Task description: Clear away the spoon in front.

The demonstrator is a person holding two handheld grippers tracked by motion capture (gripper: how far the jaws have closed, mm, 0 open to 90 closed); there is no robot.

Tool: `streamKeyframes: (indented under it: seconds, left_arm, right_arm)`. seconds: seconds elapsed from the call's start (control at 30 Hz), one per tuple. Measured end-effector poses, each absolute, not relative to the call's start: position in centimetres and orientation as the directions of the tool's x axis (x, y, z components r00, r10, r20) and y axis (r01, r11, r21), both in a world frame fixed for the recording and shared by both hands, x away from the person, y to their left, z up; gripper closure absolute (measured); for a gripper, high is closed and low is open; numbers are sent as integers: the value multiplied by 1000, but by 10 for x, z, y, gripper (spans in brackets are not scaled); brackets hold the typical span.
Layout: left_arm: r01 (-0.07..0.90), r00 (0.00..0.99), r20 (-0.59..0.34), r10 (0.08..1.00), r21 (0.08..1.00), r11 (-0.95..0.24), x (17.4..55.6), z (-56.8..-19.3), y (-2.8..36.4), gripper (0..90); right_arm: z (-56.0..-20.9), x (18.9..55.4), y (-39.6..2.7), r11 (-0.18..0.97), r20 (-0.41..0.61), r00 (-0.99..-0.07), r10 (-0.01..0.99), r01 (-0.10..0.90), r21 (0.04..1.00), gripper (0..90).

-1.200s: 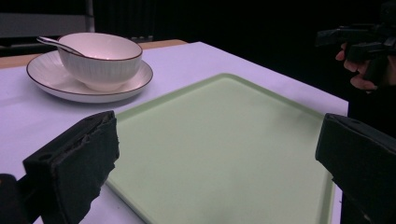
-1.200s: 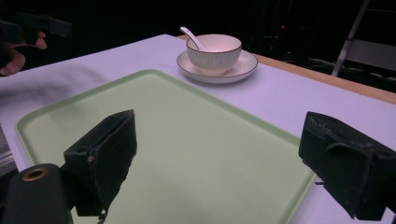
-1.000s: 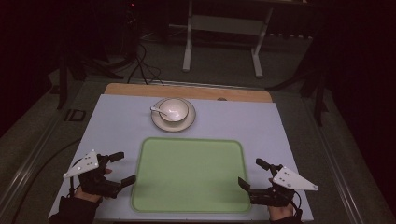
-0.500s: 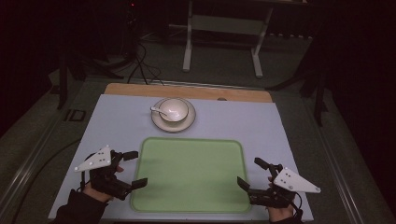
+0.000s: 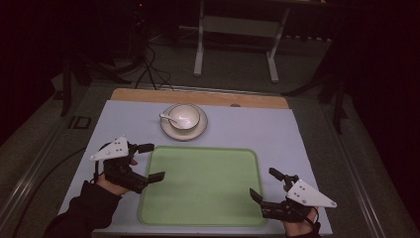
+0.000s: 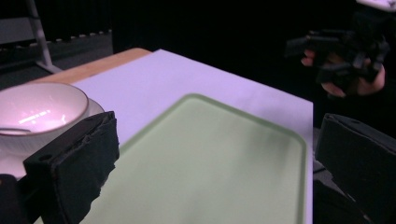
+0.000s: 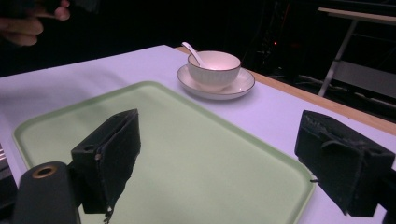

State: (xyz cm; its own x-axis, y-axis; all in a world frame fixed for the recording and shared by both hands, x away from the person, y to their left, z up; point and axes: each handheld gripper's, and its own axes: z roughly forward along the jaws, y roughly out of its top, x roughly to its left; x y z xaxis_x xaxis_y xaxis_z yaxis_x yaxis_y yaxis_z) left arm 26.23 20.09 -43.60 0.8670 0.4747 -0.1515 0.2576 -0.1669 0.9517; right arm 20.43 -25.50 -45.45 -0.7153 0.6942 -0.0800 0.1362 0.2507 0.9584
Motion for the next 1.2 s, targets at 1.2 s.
streamKeyframes:
  seconds: [1.2]
  left_arm:
    - [414,568,-294,769,909,42,376,-456,211,154]
  right_arm:
    - [-455,203,-256,246,-99,-695,712,115,962,113]
